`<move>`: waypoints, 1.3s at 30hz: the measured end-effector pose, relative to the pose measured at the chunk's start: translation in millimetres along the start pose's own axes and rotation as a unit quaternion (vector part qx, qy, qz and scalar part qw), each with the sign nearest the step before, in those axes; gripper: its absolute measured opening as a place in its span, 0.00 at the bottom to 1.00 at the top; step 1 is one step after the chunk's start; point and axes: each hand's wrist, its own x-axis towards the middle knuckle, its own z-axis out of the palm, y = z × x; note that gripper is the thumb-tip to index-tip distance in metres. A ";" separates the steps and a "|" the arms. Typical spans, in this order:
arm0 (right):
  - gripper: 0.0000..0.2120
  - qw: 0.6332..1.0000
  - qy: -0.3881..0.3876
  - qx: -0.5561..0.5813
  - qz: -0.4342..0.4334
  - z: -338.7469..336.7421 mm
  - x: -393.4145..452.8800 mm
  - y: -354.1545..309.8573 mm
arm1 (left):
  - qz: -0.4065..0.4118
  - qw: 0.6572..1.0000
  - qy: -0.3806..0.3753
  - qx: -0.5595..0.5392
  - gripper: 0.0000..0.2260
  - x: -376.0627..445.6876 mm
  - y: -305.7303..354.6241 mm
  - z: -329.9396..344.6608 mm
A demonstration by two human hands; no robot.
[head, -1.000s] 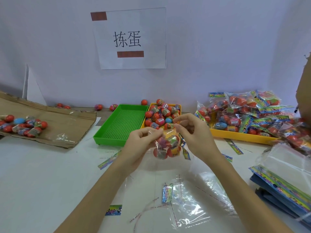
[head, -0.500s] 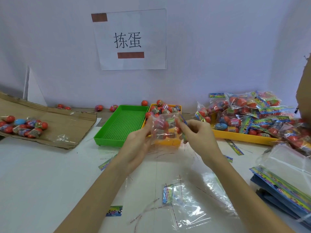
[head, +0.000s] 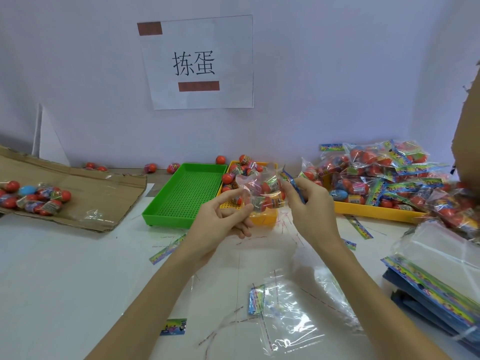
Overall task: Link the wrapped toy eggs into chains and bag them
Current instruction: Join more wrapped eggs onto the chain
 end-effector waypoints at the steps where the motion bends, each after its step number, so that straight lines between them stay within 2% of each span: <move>1: 0.16 1.000 -0.005 0.027 0.011 -2.0 1.5 0.0 | 0.006 1.000 0.001 0.009 0.22 0.7 1.1 -1.9; 4: 0.15 0.996 -0.012 0.083 0.029 -4.1 3.5 -0.7 | 0.021 1.000 -0.007 0.017 0.20 0.0 4.1 -5.1; 9: 0.16 0.992 -0.014 0.121 0.039 3.8 -2.3 -2.8 | 0.035 0.999 -0.014 0.001 0.24 -1.6 3.1 0.5; 16: 0.16 0.982 -0.035 0.169 0.079 11.8 -9.4 -7.2 | 0.055 0.997 0.058 -0.009 0.27 0.1 -3.2 4.6; 26: 0.15 0.986 -0.064 0.141 0.068 19.5 -15.2 -10.2 | -0.065 0.984 0.062 -0.156 0.35 4.2 1.8 -3.5; 28: 0.13 0.983 -0.065 0.144 0.091 18.9 -15.1 -9.9 | -0.034 0.991 0.066 -0.108 0.33 2.4 3.5 -3.6; 30: 0.12 0.979 -0.059 0.136 0.140 18.7 -14.6 -9.5 | 0.090 0.988 0.096 0.076 0.28 1.1 4.2 -5.1; 32: 0.18 0.973 -0.062 0.107 0.193 18.4 -13.4 -9.6 | 0.251 0.922 0.124 0.268 0.25 0.1 5.6 -7.0; 34: 0.27 0.950 -0.080 0.173 0.246 16.6 -10.9 -14.5 | 0.363 0.830 0.122 0.404 0.27 -1.2 4.6 -6.1; 37: 0.35 0.850 -0.128 0.406 0.310 7.1 -5.6 -24.4 | 0.432 0.714 0.107 0.540 0.31 -4.4 0.1 -5.4; 38: 0.34 0.830 -0.146 0.445 0.304 3.5 -4.9 -25.4 | 0.450 0.680 0.095 0.571 0.33 -4.5 -0.9 -6.4; 39: 0.30 0.831 -0.162 0.450 0.286 0.5 -4.8 -25.8 | 0.466 0.654 0.078 0.591 0.34 -4.1 -1.2 -8.0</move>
